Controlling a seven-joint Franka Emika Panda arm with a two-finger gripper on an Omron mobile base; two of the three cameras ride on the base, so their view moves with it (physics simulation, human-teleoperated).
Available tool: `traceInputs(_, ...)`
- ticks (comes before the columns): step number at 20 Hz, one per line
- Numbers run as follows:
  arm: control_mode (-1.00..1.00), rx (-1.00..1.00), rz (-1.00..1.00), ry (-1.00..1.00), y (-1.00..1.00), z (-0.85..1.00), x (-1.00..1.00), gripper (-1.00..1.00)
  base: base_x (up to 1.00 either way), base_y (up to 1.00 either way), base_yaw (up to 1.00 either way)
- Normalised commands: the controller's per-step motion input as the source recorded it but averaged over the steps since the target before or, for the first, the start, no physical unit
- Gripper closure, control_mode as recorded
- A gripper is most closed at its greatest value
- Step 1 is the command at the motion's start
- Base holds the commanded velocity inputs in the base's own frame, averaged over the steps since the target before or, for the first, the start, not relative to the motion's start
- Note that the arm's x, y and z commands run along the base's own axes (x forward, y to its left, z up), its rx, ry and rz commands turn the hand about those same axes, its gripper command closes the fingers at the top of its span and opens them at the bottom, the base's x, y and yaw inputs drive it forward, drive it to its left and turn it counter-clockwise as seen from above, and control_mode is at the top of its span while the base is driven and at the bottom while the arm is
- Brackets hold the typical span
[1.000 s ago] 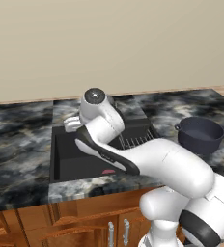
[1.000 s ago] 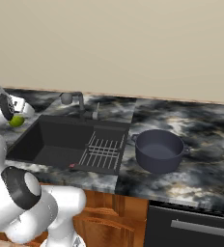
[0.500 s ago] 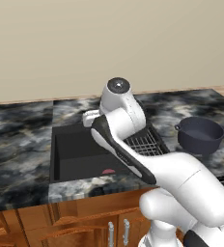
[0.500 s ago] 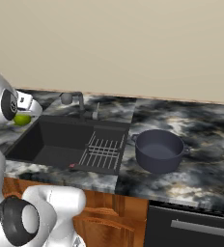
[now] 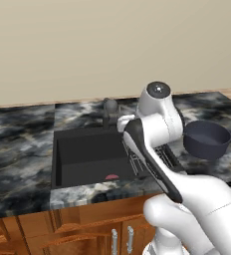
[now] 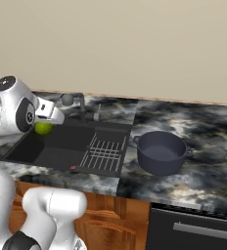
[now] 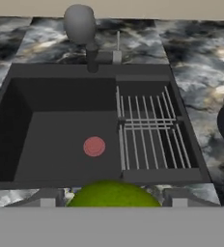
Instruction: Dump the lime from the pot into the sink. Then turn on the water and wash the lime. Then turn off the water and put the lime back in the pot.
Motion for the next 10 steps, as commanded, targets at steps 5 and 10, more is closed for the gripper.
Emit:
traceInputs(5, -1.00, -0.01, -0.05, 0.00, -1.00, 0.00, -0.01, 1.00, 0.00, 0.00, 0.00)
traceInputs(10, -1.00, 0.00, -0.05, 0.00, -1.00, 0.00, 0.00, 1.00, 0.00, 0.00, 0.00)
